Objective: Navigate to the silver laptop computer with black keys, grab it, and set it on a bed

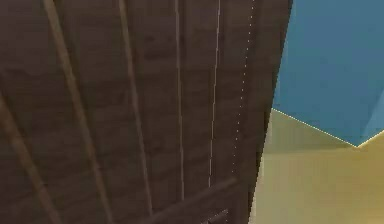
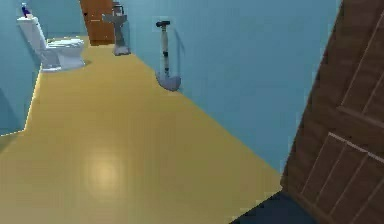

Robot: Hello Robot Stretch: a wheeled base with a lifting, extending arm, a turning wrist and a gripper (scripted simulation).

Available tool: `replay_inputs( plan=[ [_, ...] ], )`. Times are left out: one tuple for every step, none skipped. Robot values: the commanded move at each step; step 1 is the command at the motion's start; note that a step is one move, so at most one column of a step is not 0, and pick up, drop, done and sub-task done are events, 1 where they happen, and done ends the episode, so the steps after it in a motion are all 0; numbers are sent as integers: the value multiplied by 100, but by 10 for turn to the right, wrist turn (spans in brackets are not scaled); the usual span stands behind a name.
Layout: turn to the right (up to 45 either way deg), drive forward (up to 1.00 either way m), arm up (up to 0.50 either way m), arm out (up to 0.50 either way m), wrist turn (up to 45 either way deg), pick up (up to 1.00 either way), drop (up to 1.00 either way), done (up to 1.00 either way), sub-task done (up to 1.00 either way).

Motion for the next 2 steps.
replay_inputs(
  plan=[
    [-450,0,0,0,0,0,0,0,0],
    [-450,0,0,0,0,0,0,0,0]
  ],
)
